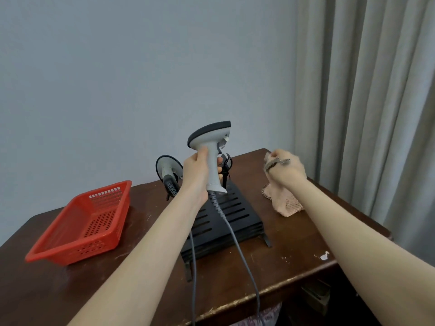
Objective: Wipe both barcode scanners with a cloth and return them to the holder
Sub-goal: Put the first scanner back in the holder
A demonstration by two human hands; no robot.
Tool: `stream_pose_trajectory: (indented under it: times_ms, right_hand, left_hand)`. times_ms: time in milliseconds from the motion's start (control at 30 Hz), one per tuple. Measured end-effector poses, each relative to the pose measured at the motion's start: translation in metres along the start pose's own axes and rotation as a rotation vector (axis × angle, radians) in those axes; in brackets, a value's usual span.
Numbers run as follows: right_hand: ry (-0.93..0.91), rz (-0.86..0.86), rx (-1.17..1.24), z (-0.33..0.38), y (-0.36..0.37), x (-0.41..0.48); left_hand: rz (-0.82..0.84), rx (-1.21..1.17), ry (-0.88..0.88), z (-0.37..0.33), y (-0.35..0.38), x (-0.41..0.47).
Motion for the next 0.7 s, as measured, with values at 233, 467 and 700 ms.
stream_pose_trajectory:
  times_ms: [233, 467, 700]
  right_hand:
    - [-0.055, 0.388, -0.518, -0.028, 0.046, -0.005]
    - [-0.187, 0.114, -0.230, 0.012, 0.027, -0.008]
    - [-0.268, 0.279, 0.146, 0.062, 0.013, -0.027]
  left_hand:
    - [0.025, 0.011, -0.047, 0.001, 0.002, 0.004]
    - [0.086, 0.022, -0.041, -0.003, 0.008, 0.017]
    - [0.109, -0.038, -0.110, -0.016, 0.025, 0.028]
Point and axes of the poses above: each hand's wrist, its own x-axis towards the middle knuckle, its own y-axis out of the palm, z = x × y, the point moved 2 cm from there along x, towards the middle knuckle, and after that the axes turned 15 degrees about y, right-handed, at the moved point
